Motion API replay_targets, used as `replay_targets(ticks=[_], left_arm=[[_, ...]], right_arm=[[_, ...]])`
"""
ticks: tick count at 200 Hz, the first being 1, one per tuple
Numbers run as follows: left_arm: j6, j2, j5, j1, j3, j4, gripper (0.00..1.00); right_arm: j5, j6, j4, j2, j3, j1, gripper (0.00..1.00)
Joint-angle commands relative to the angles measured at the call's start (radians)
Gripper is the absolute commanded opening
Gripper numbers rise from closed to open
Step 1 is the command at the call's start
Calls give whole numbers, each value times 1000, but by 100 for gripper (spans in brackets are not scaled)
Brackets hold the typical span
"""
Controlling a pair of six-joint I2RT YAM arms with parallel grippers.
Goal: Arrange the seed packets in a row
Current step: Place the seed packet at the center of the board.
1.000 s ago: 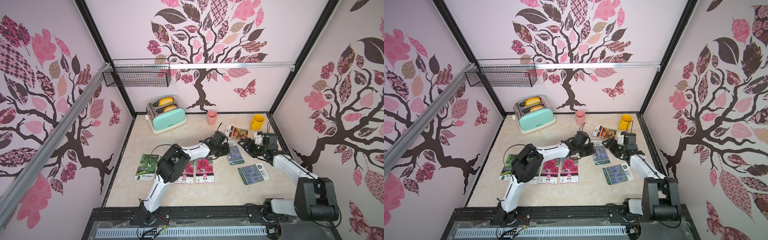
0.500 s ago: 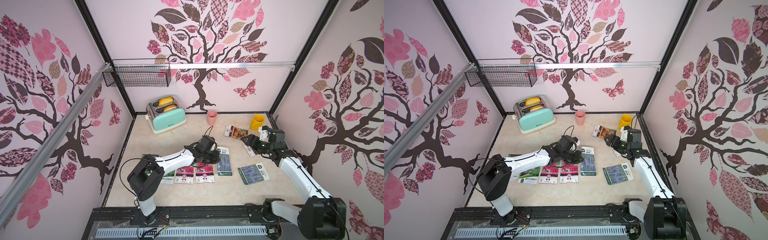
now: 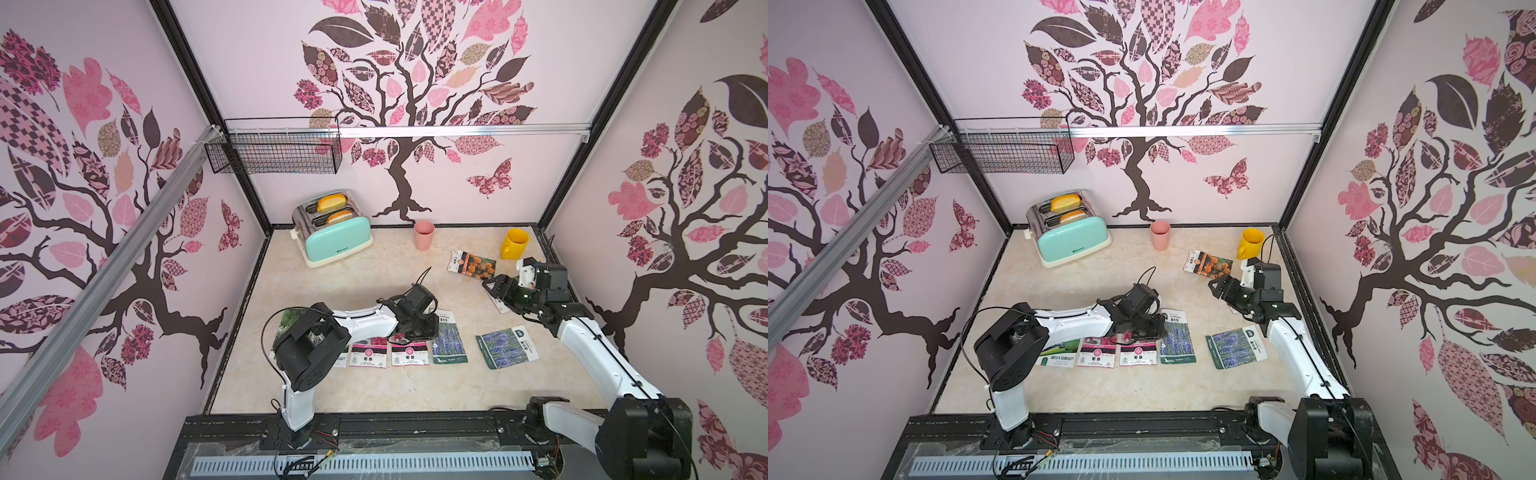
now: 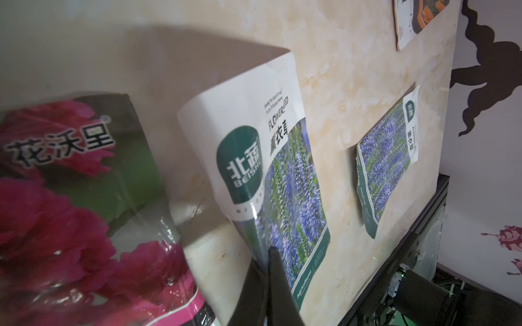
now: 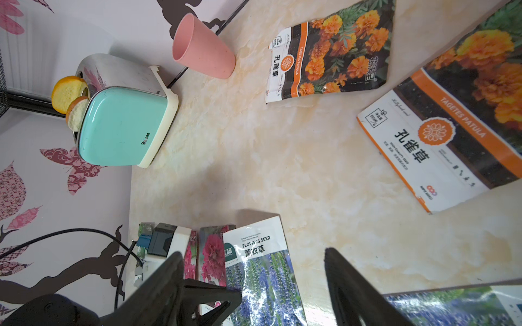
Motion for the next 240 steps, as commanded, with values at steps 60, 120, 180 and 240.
replay_targets(ticks=[60, 120, 180, 240], left_arm=[[65, 12, -56, -11, 78, -95, 19], [140, -39, -138, -11, 165, -223, 41], [205, -75, -166, -12, 215, -215, 53], [238, 48, -22, -12, 259, -96, 55]], right_arm=[[21, -27, -4, -17, -8, 4, 83], [53, -33, -21, -42, -1, 4, 90], [65, 28, 23, -75, -58, 4, 100], [69, 51, 29, -94, -104, 2, 100]])
